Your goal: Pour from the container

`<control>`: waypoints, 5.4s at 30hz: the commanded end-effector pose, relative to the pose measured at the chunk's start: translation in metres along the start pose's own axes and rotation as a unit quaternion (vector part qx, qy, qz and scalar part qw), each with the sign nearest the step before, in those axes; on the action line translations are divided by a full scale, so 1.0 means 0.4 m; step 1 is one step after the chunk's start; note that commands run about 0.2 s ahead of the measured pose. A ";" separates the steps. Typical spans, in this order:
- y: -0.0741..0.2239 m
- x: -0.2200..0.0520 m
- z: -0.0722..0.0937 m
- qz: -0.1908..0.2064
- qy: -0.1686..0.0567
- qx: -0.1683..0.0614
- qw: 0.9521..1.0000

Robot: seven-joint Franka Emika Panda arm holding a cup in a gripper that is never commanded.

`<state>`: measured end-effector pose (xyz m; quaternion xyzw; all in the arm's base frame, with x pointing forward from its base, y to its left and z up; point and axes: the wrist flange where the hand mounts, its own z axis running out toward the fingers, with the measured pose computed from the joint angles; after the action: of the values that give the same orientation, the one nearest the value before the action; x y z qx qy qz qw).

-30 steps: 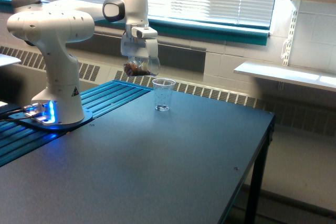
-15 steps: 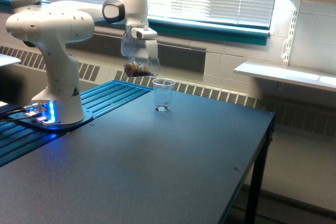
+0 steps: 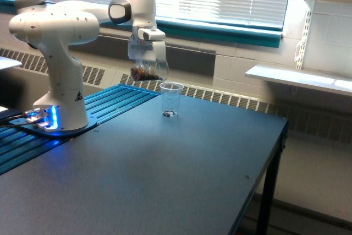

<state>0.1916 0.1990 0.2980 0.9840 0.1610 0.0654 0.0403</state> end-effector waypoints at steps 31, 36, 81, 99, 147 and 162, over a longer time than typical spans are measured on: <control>-0.019 0.064 -0.028 -0.043 0.007 -0.035 0.998; -0.015 0.062 -0.029 -0.044 0.005 -0.038 0.998; -0.040 0.073 -0.036 -0.073 -0.007 -0.057 0.996; -0.061 0.074 -0.033 -0.093 -0.016 -0.066 0.993; -0.066 0.083 -0.038 -0.104 -0.028 -0.086 0.990; -0.073 0.088 -0.039 -0.109 -0.029 -0.087 0.990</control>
<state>0.2114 0.2367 0.3110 0.9578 0.2540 0.0374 0.1290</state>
